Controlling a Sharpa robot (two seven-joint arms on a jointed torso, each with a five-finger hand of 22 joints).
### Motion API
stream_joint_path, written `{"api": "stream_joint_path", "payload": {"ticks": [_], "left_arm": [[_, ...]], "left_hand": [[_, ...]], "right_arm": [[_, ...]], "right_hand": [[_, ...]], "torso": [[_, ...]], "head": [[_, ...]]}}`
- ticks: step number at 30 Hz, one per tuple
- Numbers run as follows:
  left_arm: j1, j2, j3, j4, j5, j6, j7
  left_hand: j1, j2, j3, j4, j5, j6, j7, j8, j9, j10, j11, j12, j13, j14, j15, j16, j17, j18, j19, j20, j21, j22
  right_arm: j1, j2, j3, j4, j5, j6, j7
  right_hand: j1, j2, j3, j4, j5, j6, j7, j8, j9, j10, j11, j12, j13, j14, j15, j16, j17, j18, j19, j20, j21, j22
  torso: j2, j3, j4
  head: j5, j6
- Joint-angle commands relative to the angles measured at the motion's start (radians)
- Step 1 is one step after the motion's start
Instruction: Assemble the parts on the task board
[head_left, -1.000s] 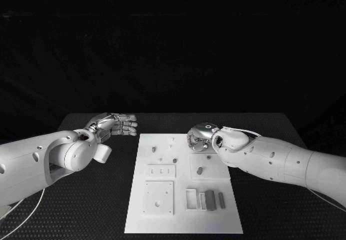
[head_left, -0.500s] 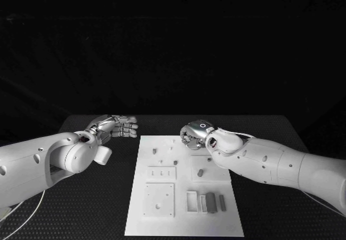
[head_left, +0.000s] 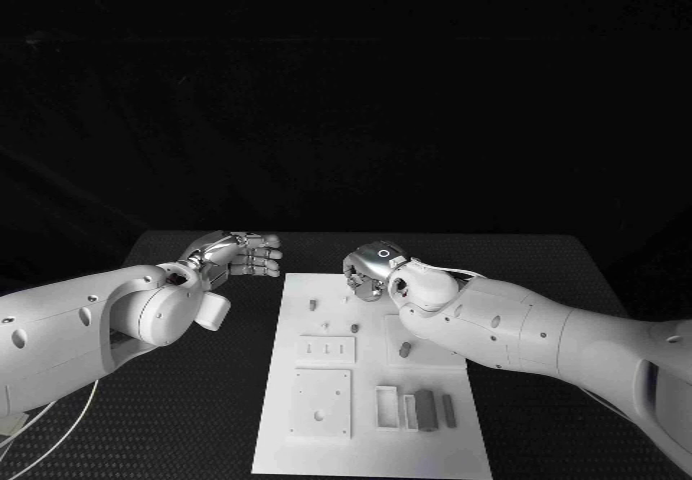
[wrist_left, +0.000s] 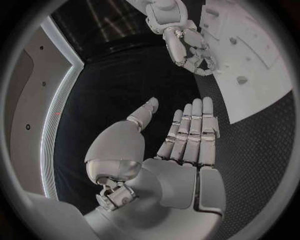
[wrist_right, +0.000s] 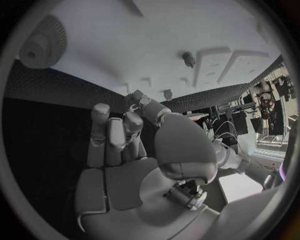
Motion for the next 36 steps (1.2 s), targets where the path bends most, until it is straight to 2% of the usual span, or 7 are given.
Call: {"api": "stream_joint_path", "payload": {"ticks": [1,4,11,21,28,36], "left_arm": [[0.003,-0.001,0.001,0.005,-0.004,0.01,0.009],[0.004,0.001,0.001,0.005,-0.004,0.009,0.011],[0.012,-0.001,0.002,0.009,-0.006,0.008,0.01],[0.019,-0.004,0.002,0.013,-0.009,0.008,0.009],[0.021,-0.005,0.002,0.014,-0.01,0.008,0.009],[0.021,-0.005,0.002,0.013,-0.01,0.008,0.008]], "left_hand": [[0.012,-0.002,-0.007,0.001,-0.002,0.007,0.047,-0.005,-0.001,0.005,0.004,-0.005,-0.001,0.006,-0.001,-0.007,0.002,0.019,0.006,0.001,-0.004,-0.001],[0.012,-0.002,-0.007,0.0,-0.002,0.007,0.047,-0.005,-0.001,0.005,0.004,-0.006,-0.001,0.006,-0.001,-0.007,0.002,0.019,0.006,0.001,-0.004,-0.001],[0.012,-0.002,-0.007,0.0,-0.002,0.008,0.047,-0.006,-0.001,0.005,0.004,-0.006,-0.001,0.007,-0.001,-0.008,0.002,0.019,0.006,0.001,-0.005,-0.001],[0.012,-0.003,-0.007,0.0,-0.002,0.008,0.047,-0.006,-0.002,0.006,0.004,-0.007,-0.002,0.007,-0.001,-0.009,0.003,0.019,0.007,0.001,-0.005,-0.001],[0.012,-0.003,-0.008,0.001,-0.002,0.008,0.047,-0.007,-0.002,0.006,0.004,-0.007,-0.002,0.007,-0.001,-0.01,0.004,0.019,0.007,0.001,-0.005,-0.001],[0.012,-0.003,-0.008,0.001,-0.003,0.009,0.047,-0.007,-0.002,0.006,0.004,-0.008,-0.002,0.008,-0.001,-0.011,0.005,0.019,0.007,0.001,-0.006,-0.001]], "right_arm": [[0.0,0.013,0.0,-0.012,-0.035,0.016,-0.02],[0.0,0.024,0.0,-0.027,-0.036,0.016,-0.024],[-0.001,0.038,0.0,-0.044,-0.041,0.021,-0.025],[-0.001,0.041,0.0,-0.05,-0.045,0.032,-0.028],[-0.001,0.038,0.0,-0.051,-0.049,0.046,-0.034],[-0.001,0.039,0.0,-0.052,-0.056,0.059,-0.039]], "right_hand": [[0.0,-0.007,0.004,0.0,0.002,0.063,0.011,0.003,0.006,0.005,-0.001,-0.004,-0.001,0.013,-0.01,0.004,0.0,0.02,0.002,-0.008,0.006,0.019],[0.0,-0.007,0.005,0.0,0.002,0.063,0.011,0.003,0.006,0.005,-0.001,-0.004,-0.001,0.012,-0.01,0.004,-0.002,0.02,0.001,-0.008,0.006,0.019],[0.0,-0.007,0.006,0.0,0.002,0.063,0.011,0.002,0.005,0.006,-0.001,-0.005,-0.002,0.012,-0.01,0.003,-0.003,0.02,0.001,-0.008,0.006,0.018],[0.0,-0.007,0.007,-0.001,0.002,0.063,0.011,0.001,0.005,0.006,-0.001,-0.006,-0.002,0.012,-0.01,0.003,-0.003,0.02,0.001,-0.008,0.006,0.018],[-0.001,-0.007,0.008,-0.001,0.002,0.063,0.011,0.001,0.005,0.007,-0.001,-0.007,-0.003,0.012,-0.01,0.003,-0.005,0.02,0.001,-0.008,0.006,0.018],[-0.001,-0.007,0.008,-0.001,0.002,0.063,0.011,0.001,0.005,0.007,-0.001,-0.007,-0.003,0.012,-0.009,0.003,-0.006,0.02,0.001,-0.008,0.006,0.018]], "torso": [[0.001,-0.0015,0.0038],[0.002,-0.0019,0.0024],[0.006,-0.0034,0.0072],[0.01,-0.0053,0.0115],[0.009,-0.0055,0.0093],[0.01,-0.0049,0.009]], "head": [[-0.002,0.001],[-0.002,0.002],[-0.002,0.004],[-0.002,-0.001],[0.0,-0.005],[-0.001,-0.003]]}}
